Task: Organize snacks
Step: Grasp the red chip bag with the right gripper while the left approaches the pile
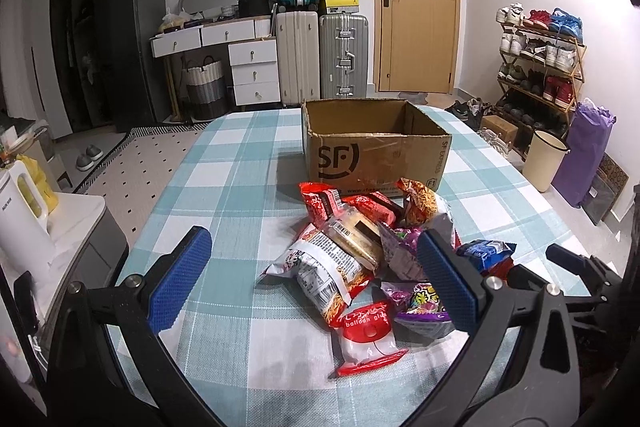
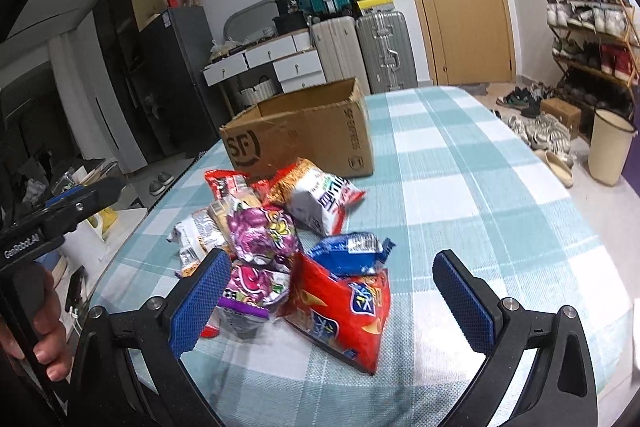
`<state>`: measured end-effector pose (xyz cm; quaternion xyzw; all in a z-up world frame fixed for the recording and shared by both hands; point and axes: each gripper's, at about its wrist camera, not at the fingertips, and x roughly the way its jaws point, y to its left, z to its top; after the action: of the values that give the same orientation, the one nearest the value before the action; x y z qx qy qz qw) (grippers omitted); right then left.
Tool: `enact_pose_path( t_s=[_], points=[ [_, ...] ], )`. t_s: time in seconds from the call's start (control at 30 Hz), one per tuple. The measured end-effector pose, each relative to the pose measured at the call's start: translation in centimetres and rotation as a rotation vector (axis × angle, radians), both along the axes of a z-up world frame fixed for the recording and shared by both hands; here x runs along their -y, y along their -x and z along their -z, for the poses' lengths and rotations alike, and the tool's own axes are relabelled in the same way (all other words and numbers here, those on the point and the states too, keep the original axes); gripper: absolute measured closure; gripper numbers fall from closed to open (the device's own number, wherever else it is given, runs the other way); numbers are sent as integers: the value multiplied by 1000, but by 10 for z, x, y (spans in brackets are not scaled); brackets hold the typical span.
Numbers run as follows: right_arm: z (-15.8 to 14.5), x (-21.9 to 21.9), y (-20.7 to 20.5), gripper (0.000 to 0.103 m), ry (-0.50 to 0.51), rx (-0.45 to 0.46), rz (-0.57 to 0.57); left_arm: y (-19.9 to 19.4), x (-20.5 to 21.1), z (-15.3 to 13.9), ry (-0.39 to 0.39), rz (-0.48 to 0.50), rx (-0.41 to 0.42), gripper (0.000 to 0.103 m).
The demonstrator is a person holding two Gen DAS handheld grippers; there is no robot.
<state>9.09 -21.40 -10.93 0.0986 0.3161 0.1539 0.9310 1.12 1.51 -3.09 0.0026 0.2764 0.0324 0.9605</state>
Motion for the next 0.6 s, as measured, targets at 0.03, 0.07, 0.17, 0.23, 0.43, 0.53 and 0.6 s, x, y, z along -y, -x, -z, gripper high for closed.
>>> enact_pose_path(
  t_s=[0.03, 0.07, 0.17, 0.23, 0.43, 0.53, 0.6],
  points=[
    [2, 1, -1, 0, -2, -8, 2, 0, -1, 1, 0, -1, -2, 1],
    [6, 2, -4, 0, -8, -19, 5, -1, -1, 2, 0, -2, -4, 1],
    [15, 6, -10, 0, -32, -49, 3, -4, -3, 5, 3, -1, -14, 1],
    [21, 7, -14, 0, -49, -70, -4, -6, -5, 7, 6, -1, -21, 1],
    [34, 7, -24, 2, -95, -123, -19, -11, -10, 13, 15, -1, -41, 1],
    [38, 6, -25, 7, -107, -137, -31, -13, -13, 17, 15, 0, -50, 1],
    [42, 5, -28, 11, -103, -150, -32, -16, -17, 21, 19, -2, -59, 1]
  ],
)
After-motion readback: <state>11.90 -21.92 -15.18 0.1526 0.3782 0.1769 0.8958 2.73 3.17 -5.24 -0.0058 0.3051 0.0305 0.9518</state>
